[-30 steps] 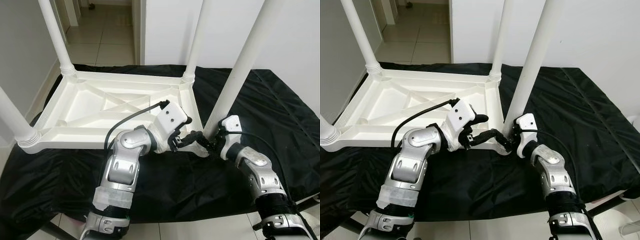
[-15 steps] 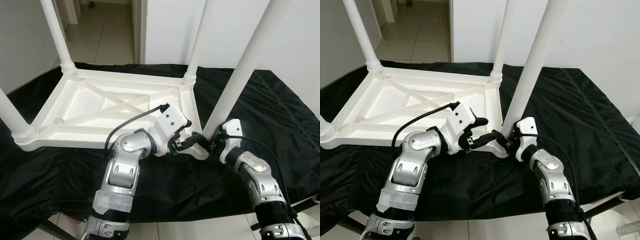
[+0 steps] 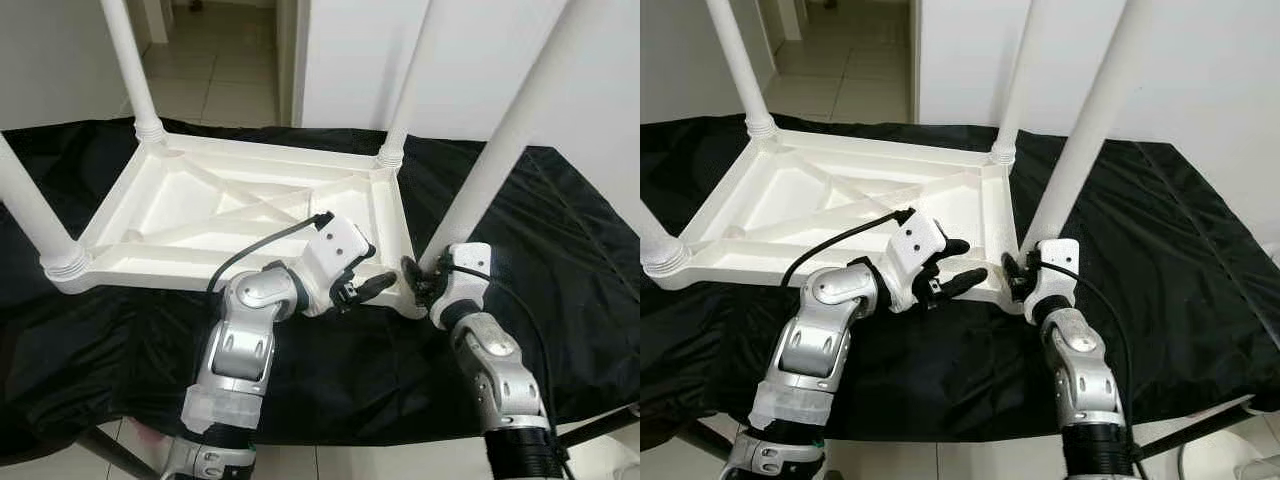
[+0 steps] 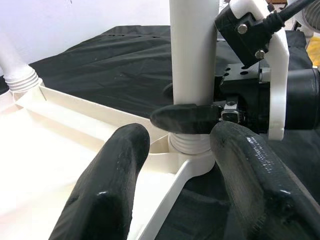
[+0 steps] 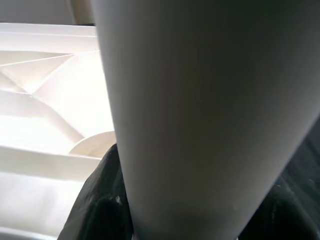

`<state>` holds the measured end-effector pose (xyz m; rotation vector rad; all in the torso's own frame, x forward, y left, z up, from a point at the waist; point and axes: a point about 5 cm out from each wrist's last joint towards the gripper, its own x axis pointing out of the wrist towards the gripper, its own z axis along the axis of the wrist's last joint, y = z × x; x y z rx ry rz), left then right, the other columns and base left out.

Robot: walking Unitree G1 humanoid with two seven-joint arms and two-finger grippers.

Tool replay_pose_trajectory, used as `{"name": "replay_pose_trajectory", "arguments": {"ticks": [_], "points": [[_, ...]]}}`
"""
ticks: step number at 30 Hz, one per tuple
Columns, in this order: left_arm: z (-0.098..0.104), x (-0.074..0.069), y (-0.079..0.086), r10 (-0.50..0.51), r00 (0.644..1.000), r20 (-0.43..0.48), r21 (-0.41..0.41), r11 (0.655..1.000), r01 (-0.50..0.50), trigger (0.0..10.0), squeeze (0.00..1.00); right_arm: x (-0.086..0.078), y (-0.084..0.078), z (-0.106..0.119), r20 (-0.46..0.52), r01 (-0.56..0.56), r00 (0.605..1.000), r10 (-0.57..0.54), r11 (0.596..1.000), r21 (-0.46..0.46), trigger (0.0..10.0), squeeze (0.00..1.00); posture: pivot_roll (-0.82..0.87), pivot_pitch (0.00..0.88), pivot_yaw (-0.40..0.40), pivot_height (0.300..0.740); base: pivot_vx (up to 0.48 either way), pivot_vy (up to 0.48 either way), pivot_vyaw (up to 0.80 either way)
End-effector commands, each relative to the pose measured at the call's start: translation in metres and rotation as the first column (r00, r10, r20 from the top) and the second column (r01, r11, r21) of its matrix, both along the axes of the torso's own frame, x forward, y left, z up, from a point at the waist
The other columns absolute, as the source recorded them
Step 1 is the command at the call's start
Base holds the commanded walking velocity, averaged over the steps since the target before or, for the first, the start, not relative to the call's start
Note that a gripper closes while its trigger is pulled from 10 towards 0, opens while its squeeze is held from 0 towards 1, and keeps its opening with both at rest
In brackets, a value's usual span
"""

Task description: Building children table

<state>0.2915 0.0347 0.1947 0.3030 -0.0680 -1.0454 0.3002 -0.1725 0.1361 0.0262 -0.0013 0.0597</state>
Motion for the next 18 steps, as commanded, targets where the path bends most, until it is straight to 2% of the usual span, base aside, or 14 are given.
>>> {"name": "replay_pose_trajectory", "arguments": {"ticks": [1,3,6,11,13,17,18], "points": [[0.000,0.008,0.008,0.257,0.966,0.034,-0.053,0.966,-0.255,10.0,0.00,-0.007,-0.015,-0.003,0.002,0.191,0.982,-0.191,0.982,0.003,10.0,0.00,0.00,0.000,-0.110,0.740,0.000,0.000,0.00],[-0.002,0.007,0.008,0.260,0.965,0.027,-0.052,0.965,-0.258,10.0,0.00,-0.011,-0.011,-0.006,0.008,0.284,0.959,-0.284,0.959,0.012,10.0,0.00,0.00,0.000,-0.113,0.740,0.000,0.000,0.00],[-0.004,0.005,0.006,0.263,0.965,0.017,-0.054,0.964,-0.261,10.0,0.00,-0.015,-0.007,-0.007,0.002,0.358,0.934,-0.358,0.933,0.038,10.0,0.00,0.00,0.000,-0.115,0.740,0.000,0.000,0.00],[-0.004,0.004,0.006,0.266,0.964,0.013,-0.054,0.963,-0.265,10.0,0.00,-0.017,-0.001,-0.005,-0.010,0.383,0.923,-0.383,0.922,0.061,10.0,0.00,0.00,0.003,-0.119,0.740,0.000,0.000,0.00],[-0.005,0.004,0.007,0.286,0.958,-0.005,-0.063,0.956,-0.285,10.0,0.00,-0.019,0.005,0.002,0.048,0.344,0.936,-0.348,0.936,0.075,10.0,0.00,0.01,0.008,-0.117,0.740,0.000,0.000,0.00],[-0.005,0.005,0.008,0.289,0.957,-0.007,-0.063,0.955,-0.289,10.0,0.00,-0.020,0.004,0.001,0.046,0.347,0.935,-0.351,0.935,0.073,10.0,0.00,0.01,0.009,-0.118,0.740,0.000,0.000,0.00],[-0.004,0.006,0.009,0.299,0.954,-0.009,-0.066,0.952,-0.299,10.0,0.00,-0.022,0.002,-0.001,0.045,0.355,0.932,-0.358,0.932,0.066,10.0,0.72,0.01,0.012,-0.120,0.740,0.000,0.000,0.00]]}}
